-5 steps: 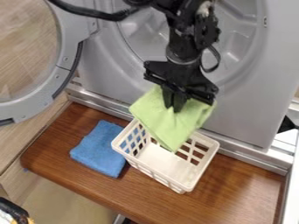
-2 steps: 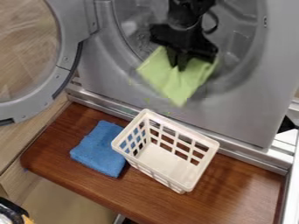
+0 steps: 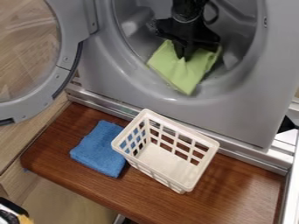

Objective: Take the green cloth out of the tray and put it inside the washing machine

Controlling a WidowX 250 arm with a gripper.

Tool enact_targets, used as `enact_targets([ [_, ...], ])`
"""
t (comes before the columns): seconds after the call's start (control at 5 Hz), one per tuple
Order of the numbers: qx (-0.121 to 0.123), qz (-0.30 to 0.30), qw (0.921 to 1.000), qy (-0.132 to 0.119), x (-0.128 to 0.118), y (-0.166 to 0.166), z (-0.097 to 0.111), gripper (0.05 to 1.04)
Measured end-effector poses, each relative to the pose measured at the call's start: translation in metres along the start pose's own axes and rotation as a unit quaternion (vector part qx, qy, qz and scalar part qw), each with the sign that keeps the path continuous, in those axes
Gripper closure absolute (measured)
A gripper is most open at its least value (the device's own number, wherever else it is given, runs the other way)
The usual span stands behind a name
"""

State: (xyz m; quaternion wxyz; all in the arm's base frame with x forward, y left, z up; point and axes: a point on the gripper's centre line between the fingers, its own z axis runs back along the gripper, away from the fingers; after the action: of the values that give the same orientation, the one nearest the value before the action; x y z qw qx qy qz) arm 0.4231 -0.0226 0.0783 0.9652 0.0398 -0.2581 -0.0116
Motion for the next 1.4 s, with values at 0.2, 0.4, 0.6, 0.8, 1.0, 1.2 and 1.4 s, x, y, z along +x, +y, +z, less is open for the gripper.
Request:
enact_targets([
  [0.2,0.009,-0.005,0.9999,-0.002,-0.001,0.003,-0.007,1.004],
  [0.4,-0.008,0.022,0.9997,-0.001,0.000,0.009,-0.020,0.851],
  [0.6,0.009,0.015,0.9998,-0.005,0.002,0.016,-0.021,0.586],
  [0.8,0.004,0.013,0.9999,-0.006,0.002,0.015,-0.021,0.272],
  [1.0,-0.003,0.019,0.9998,-0.011,0.001,0.013,-0.010,0.080],
  [1.2,-0.017,0.056,0.9982,-0.014,-0.001,0.012,0.009,0.080],
  [1.4,-0.036,0.088,0.9954,0.004,-0.007,0.006,0.020,0.084],
])
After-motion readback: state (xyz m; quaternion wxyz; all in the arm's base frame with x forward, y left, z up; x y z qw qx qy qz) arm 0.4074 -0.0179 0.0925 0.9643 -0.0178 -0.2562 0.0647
